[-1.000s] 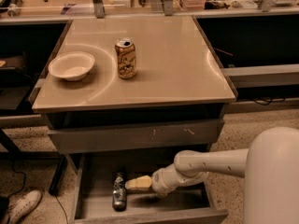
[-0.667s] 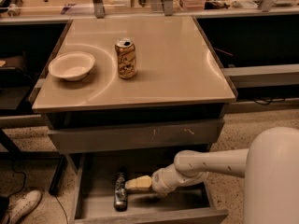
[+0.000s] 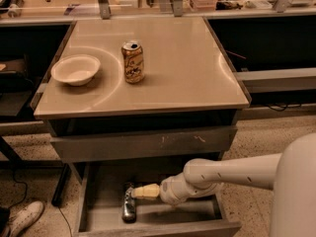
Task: Place redbull can into middle drawer
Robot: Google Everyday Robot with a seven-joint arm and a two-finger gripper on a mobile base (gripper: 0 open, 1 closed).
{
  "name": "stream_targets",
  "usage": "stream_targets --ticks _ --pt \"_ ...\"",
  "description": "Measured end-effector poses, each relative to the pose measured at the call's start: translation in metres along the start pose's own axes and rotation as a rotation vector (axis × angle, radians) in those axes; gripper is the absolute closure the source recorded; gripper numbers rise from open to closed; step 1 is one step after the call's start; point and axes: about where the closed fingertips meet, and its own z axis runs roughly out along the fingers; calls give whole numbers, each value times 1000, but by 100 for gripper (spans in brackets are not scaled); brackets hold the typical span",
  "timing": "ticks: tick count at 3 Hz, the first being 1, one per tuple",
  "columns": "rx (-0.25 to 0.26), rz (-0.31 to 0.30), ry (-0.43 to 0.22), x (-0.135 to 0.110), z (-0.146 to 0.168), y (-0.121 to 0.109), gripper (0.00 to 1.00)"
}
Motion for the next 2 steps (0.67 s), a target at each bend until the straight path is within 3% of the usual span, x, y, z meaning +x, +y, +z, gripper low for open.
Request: stream_targets --ticks 1,2 --pt "88 39 -127 7 -36 19 0" --pt "185 126 -253 7 -68 27 0"
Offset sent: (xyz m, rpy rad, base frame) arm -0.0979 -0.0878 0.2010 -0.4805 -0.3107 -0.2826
